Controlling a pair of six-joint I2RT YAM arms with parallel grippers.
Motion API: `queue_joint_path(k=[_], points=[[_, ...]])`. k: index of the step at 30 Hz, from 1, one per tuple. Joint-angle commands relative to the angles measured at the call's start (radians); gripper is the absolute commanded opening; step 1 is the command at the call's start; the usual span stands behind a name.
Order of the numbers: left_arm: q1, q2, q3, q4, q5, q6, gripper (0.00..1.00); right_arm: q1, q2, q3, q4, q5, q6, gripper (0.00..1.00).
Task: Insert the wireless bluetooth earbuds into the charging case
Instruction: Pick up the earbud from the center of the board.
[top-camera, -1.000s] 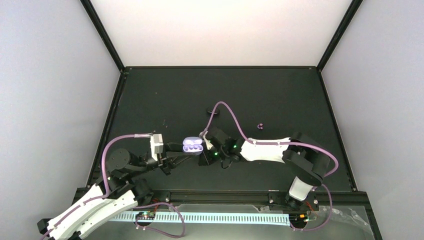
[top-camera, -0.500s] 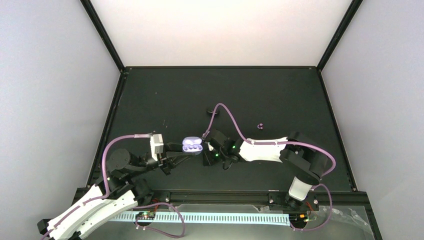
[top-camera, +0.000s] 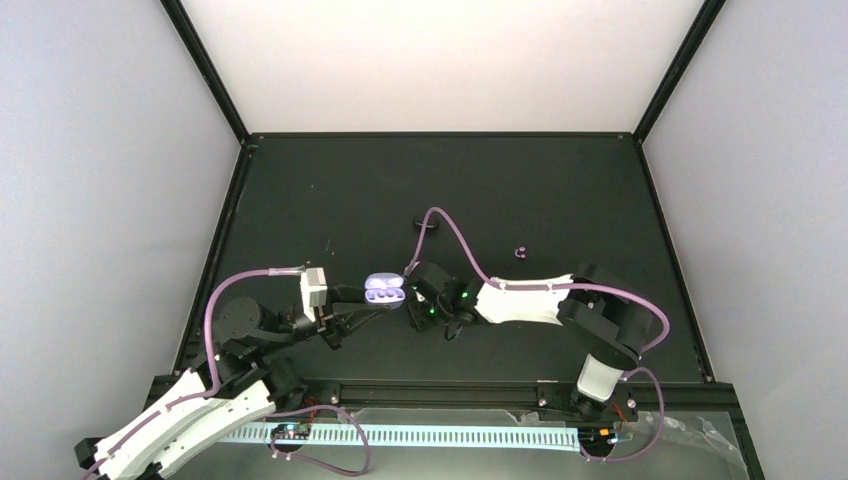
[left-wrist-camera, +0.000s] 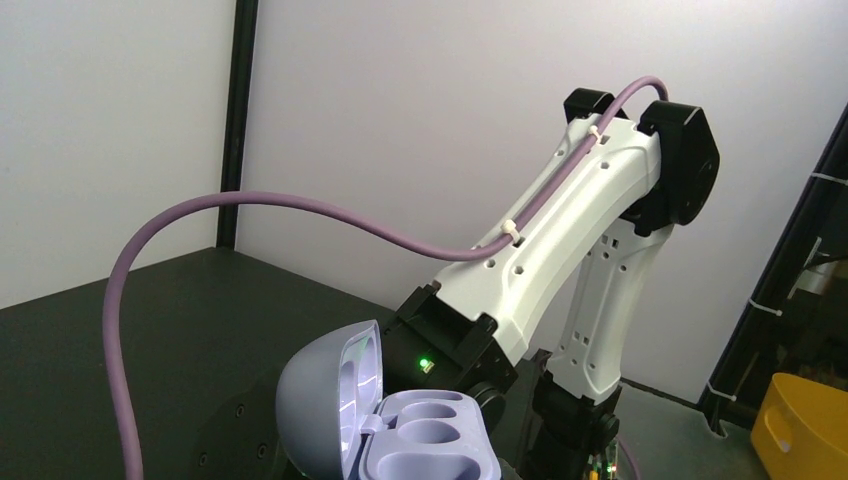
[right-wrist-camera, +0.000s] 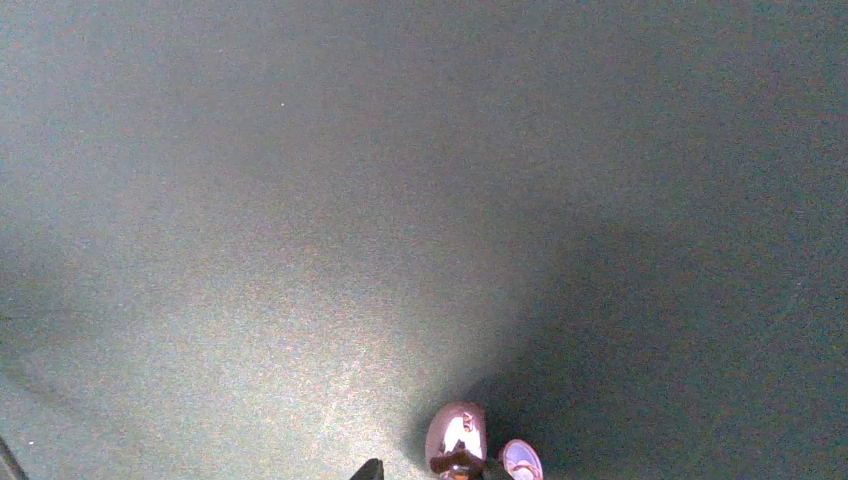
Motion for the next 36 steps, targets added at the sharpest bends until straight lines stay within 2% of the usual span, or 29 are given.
queue_joint_path(k=[1, 7, 18, 20, 24, 27, 31, 36], points=[[-0.006, 0.006, 0.002, 0.016, -0.007, 0.003, 0.02, 0.008, 0.031, 0.013, -0.039, 0.109, -0.01, 0.23], [-0.005, 0.003, 0.0, 0.014, -0.011, 0.002, 0.02, 0.011, 0.038, 0.049, -0.03, 0.126, -0.006, 0.15], [-0.005, 0.003, -0.001, 0.015, -0.016, 0.004, 0.02, 0.014, 0.054, 0.084, -0.018, 0.105, -0.009, 0.09], [-0.005, 0.001, -0.001, 0.013, -0.017, 0.007, 0.02, 0.013, 0.023, 0.062, 0.001, 0.108, -0.007, 0.13], [-0.005, -0.007, -0.001, 0.006, -0.025, 0.01, 0.02, 0.014, -0.07, 0.001, 0.066, 0.086, -0.046, 0.31], [-0.005, -0.008, -0.001, 0.007, -0.028, 0.012, 0.02, 0.013, -0.114, -0.02, 0.066, 0.093, -0.108, 0.37], [-0.005, 0.0, -0.001, 0.012, -0.027, 0.01, 0.01, 0.005, -0.117, -0.014, 0.052, 0.072, -0.18, 0.41], [-0.005, 0.006, -0.001, 0.016, -0.027, 0.007, 0.02, 0.004, -0.056, 0.038, 0.042, 0.034, -0.169, 0.41]])
